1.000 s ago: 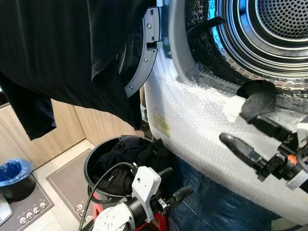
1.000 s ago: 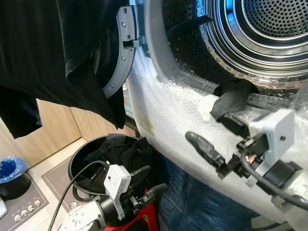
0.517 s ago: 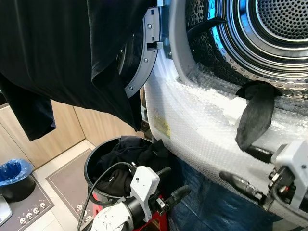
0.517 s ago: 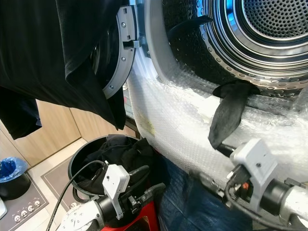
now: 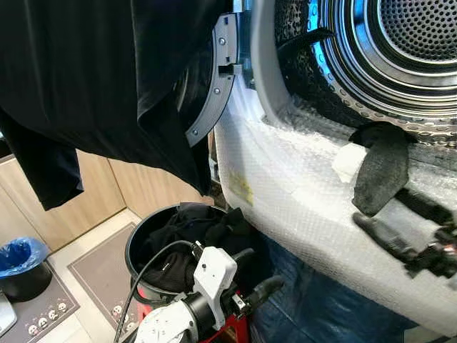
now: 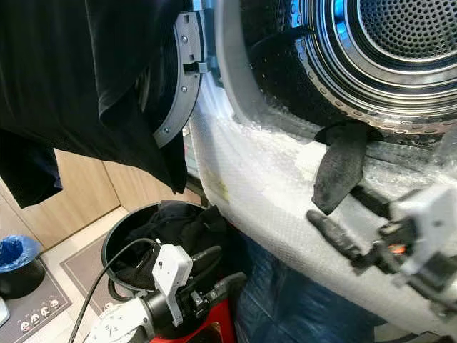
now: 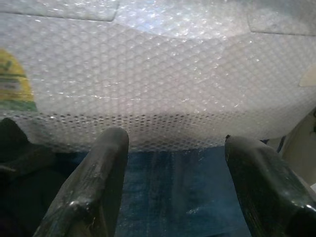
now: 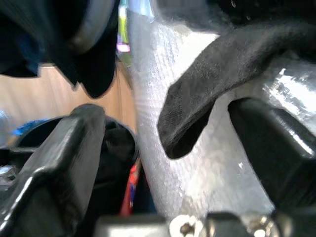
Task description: Clothes washing
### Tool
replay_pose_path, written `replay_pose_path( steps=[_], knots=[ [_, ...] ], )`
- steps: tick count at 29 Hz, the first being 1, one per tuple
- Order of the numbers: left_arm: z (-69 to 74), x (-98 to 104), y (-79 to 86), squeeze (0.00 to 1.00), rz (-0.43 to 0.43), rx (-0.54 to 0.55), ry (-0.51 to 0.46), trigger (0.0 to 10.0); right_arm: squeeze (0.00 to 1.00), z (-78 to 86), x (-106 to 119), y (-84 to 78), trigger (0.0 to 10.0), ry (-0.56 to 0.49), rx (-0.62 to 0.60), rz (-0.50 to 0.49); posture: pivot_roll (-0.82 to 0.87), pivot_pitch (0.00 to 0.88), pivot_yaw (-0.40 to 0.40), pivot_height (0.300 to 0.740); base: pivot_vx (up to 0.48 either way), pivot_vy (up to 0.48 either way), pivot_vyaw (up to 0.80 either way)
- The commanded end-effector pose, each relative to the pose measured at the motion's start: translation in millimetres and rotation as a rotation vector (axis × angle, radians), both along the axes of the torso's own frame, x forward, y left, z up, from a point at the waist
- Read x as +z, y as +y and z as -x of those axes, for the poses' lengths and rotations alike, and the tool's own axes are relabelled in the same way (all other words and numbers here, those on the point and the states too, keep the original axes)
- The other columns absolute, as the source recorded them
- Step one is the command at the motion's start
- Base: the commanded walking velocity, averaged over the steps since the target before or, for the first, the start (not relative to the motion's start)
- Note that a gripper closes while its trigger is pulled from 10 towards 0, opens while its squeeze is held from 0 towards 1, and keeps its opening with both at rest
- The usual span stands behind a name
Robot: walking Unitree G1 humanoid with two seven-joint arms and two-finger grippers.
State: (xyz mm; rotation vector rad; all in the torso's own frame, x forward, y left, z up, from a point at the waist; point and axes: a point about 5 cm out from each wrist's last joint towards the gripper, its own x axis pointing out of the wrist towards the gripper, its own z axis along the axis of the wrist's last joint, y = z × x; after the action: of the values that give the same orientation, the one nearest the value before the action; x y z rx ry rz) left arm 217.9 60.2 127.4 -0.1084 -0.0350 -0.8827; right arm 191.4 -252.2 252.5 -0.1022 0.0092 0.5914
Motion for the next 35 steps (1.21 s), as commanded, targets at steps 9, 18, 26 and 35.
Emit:
replay_pose_path(
  steps=[9, 18, 26, 35],
  knots=[
    [-0.8, 1.9, 1.4, 0.00, -0.006, -0.007, -0.007, 10.0, 0.00, 16.8, -12.5, -7.9, 10.0, 0.103, 0.038, 0.142, -0.14, 0.000, 0.035, 0.740, 0.000, 0.000, 0.00],
    [-1.8, 2.3, 1.4, 0.00, -0.011, -0.005, -0.013, 10.0, 0.00, 3.5, -22.6, 28.9, 7.1, 0.010, 0.055, 0.125, -0.13, 0.000, 0.033, 0.740, 0.000, 0.000, 0.00],
    [-1.4, 2.9, 1.4, 0.00, -0.013, 0.003, -0.016, 10.0, 0.00, -0.5, -22.1, 58.2, 9.5, -0.033, 0.135, 0.059, -0.12, 0.000, 0.025, 0.740, 0.000, 0.000, 0.00],
    [-0.8, 2.6, -0.1, 0.00, -0.009, 0.017, -0.016, 10.0, 0.00, -37.5, -4.4, 67.3, 10.0, -0.118, -0.002, -0.032, -0.10, 0.000, 0.010, 0.740, 0.000, 0.000, 0.00]
  ],
)
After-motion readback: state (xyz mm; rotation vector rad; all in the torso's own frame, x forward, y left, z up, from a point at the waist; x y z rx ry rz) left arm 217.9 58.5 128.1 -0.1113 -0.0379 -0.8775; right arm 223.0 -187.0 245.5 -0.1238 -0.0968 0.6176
